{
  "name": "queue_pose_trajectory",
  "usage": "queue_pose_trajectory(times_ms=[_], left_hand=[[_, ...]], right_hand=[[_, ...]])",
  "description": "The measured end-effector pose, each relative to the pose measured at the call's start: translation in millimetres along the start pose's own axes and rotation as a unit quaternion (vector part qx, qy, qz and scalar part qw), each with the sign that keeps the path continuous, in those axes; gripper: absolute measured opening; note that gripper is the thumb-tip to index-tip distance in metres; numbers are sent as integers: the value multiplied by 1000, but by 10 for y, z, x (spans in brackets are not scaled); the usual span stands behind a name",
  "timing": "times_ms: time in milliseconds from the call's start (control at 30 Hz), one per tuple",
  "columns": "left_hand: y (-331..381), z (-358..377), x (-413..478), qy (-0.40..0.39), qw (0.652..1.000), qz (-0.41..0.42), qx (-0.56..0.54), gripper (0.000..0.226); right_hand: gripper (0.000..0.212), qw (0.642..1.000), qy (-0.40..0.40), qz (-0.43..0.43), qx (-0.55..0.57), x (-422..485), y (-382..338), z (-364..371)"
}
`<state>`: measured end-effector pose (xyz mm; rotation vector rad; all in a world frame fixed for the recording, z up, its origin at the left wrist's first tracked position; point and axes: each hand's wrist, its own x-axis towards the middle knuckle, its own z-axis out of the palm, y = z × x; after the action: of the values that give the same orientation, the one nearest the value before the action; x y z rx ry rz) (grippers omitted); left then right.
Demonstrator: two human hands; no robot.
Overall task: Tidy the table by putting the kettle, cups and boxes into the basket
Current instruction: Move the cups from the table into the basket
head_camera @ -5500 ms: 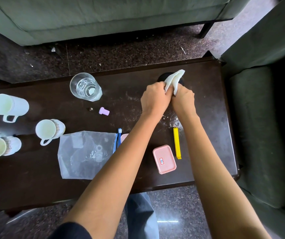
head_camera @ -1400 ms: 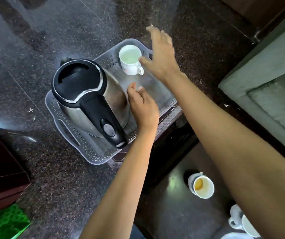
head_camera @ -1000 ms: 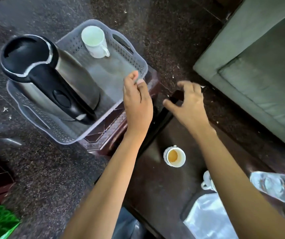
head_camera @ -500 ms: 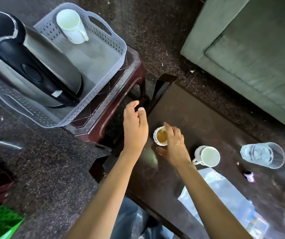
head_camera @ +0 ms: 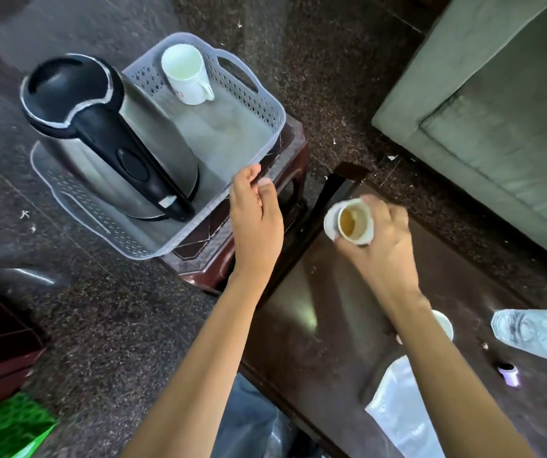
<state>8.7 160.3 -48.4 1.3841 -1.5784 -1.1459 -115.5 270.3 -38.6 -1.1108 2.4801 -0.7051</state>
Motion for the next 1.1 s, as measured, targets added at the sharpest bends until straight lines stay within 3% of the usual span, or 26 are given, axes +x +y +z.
queue_pose_trajectory(times_ms=[233,400,700,867,967,1100], left_hand=[[226,-144,657,100,991,-40,-76,24],[173,-163,1043,153,969,-133,-144,30],[-191,32,1303,141,952,-202,-184,34],[-232,80,1309,137,944,-234,-188,18],[-225,75,1334,145,946,-222,-186,26],[-192,73,1356,148,952,-203,-174,19]], right_hand=[[69,988,80,-120,-45,875,-938,-94],[77,974,49,-165,-144,1452,-1437,278],[69,957,-58,-194,-207,1779,-1630,1073],[68,953,-29,-207,-218,1854,-1622,1209],[69,952,-18,-208,-223,1881,-1615,1237],[81,944,-22,-218,-246,1881,-1590,1234]])
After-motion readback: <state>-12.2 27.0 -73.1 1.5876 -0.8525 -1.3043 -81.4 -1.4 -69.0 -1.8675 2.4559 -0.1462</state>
